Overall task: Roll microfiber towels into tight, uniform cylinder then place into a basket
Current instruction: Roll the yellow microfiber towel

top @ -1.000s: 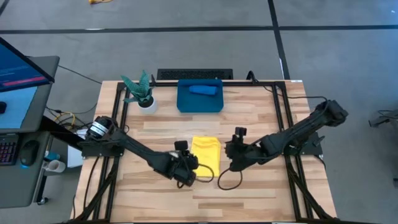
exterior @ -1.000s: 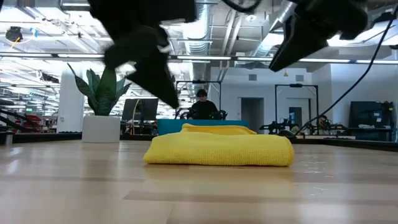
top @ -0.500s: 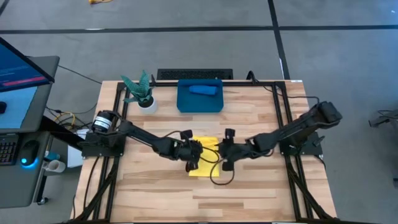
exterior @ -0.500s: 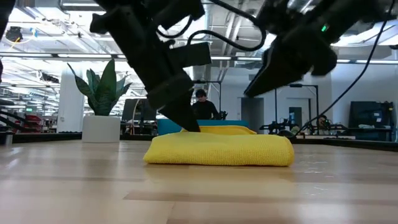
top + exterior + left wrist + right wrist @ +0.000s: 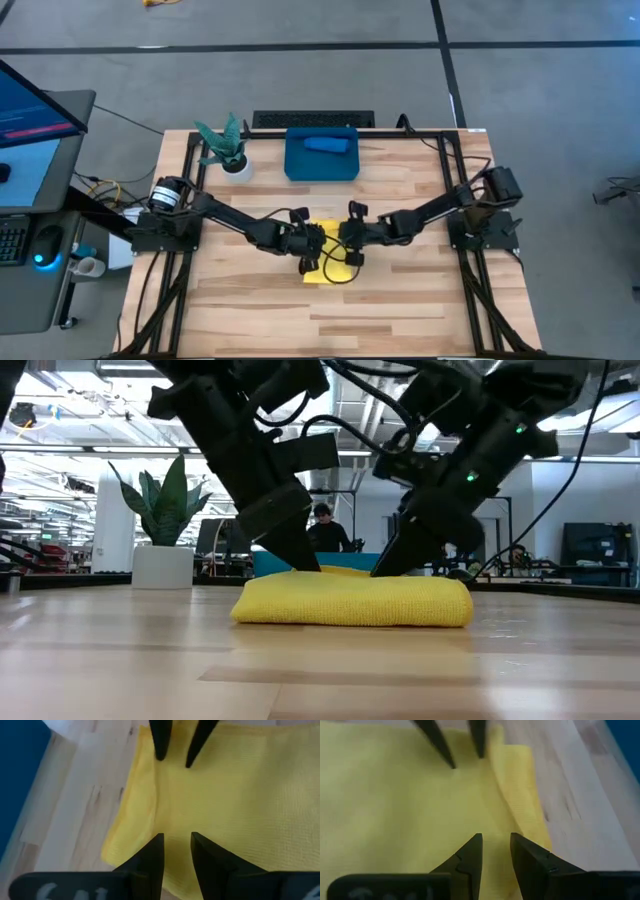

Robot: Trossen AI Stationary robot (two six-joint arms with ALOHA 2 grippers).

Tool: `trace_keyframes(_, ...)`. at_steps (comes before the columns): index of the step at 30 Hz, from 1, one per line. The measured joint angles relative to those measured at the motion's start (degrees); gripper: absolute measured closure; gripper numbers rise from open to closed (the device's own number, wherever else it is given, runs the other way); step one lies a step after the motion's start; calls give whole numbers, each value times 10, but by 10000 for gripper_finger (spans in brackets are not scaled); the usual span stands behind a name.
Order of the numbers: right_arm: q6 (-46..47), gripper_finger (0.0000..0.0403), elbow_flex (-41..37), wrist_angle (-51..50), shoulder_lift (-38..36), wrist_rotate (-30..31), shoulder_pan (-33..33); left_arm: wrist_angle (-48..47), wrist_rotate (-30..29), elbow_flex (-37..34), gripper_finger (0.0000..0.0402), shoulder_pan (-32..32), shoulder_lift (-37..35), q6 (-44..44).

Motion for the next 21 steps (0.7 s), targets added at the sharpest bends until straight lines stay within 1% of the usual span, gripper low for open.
trace_keyframes(6,43,280,0,-26,0,0,-22,-9,-3,0,313,16,0,-13)
trace_keyframes(10,44,281,0,-34,0,-2,-21,-15,-1,0,313,31,0,-20)
trace_keyframes(14,47,281,-1,-45,12,-2,-21,-47,3,0,313,48,0,-48)
trace_keyframes(16,48,281,2,-35,21,-6,-21,-56,4,0,313,57,0,-59)
trace_keyframes(21,48,281,2,-35,26,-9,-23,-57,45,0,313,73,0,-65)
